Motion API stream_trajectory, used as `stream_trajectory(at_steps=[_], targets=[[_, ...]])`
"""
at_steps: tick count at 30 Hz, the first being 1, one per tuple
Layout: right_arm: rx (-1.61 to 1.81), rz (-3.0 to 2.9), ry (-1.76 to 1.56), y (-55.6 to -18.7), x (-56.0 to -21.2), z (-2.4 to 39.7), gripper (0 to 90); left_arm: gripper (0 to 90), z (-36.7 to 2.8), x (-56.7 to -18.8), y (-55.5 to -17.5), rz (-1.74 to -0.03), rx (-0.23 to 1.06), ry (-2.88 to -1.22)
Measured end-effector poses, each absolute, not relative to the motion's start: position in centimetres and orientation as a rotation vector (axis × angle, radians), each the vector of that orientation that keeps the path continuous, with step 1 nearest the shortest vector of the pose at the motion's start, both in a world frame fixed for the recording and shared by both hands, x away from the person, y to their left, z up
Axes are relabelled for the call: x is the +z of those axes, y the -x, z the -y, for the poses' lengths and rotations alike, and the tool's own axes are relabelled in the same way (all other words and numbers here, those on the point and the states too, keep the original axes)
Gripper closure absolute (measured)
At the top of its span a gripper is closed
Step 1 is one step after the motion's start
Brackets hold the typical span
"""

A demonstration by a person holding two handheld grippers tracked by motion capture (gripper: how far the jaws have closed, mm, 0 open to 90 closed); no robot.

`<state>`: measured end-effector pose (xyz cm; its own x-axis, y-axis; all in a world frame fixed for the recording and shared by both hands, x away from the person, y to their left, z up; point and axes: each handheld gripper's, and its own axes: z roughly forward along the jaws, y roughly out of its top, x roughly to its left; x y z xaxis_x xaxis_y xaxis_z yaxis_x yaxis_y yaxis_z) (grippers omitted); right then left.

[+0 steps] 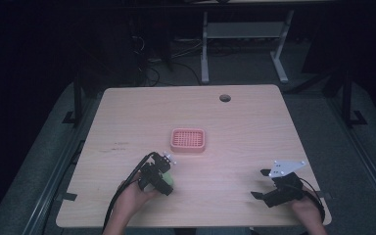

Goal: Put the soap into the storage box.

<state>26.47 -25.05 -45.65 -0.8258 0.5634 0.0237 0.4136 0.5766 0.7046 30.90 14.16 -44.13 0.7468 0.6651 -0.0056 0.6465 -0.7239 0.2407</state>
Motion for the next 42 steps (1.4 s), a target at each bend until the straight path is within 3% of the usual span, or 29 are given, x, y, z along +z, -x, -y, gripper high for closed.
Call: stream_trajectory(at_steps=[21, 42], targets=[[1.085, -2.604, -0.819, -26.4, -45.7, 25.1, 13.8, 25.7, -14.0, -44.0, -30.7, -1.075, 0.127, -2.679], [1.089, -2.601, -0.826, -26.5, -45.6, 25.2, 13.8, 25.9, -14.4, -41.6, -30.8, -1.031, 0.146, -2.663]])
